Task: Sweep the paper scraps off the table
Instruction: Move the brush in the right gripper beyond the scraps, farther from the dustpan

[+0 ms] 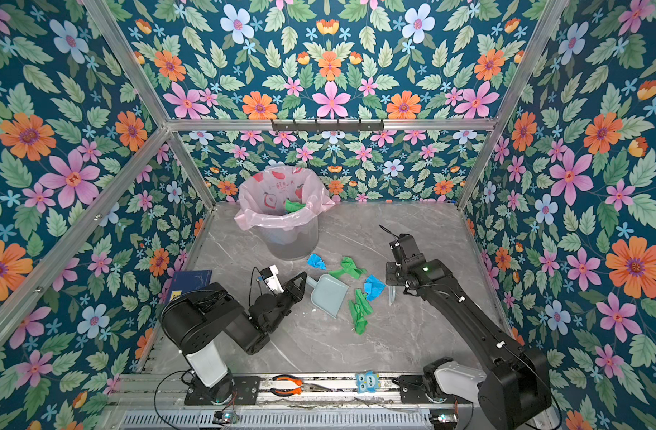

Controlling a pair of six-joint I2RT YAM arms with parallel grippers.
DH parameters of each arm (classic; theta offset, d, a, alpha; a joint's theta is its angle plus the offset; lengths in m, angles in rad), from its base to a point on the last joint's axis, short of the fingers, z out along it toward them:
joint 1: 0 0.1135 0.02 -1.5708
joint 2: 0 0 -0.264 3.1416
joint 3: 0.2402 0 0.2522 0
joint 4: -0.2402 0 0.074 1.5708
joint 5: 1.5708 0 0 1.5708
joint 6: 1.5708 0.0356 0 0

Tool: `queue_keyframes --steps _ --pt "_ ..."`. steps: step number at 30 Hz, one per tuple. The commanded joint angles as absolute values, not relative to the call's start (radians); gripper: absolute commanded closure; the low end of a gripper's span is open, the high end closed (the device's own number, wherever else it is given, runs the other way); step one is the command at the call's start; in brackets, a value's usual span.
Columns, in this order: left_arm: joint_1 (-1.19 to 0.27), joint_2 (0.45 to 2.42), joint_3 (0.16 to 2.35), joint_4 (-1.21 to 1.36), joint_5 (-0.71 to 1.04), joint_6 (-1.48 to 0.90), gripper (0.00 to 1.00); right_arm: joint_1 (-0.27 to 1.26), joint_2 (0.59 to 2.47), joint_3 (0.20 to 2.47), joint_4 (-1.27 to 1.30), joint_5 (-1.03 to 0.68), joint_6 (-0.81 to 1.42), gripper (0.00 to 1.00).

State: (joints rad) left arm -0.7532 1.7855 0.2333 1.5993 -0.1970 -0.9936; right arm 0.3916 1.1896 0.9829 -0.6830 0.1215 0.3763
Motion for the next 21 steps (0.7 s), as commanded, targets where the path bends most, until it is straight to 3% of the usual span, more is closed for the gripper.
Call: queue_keyframes --steps 1,21 --pt "-0.752 1.811 0.246 1.674 -0.227 -0.981 1.00 0.393 1.174 0.969 -0.685 0.107 0.410 1.00" --pt "-0.755 1.899 0.302 1.675 -0.229 -0.995 1.00 0.466 1.174 0.949 -0.693 0.090 0.495 1.00"
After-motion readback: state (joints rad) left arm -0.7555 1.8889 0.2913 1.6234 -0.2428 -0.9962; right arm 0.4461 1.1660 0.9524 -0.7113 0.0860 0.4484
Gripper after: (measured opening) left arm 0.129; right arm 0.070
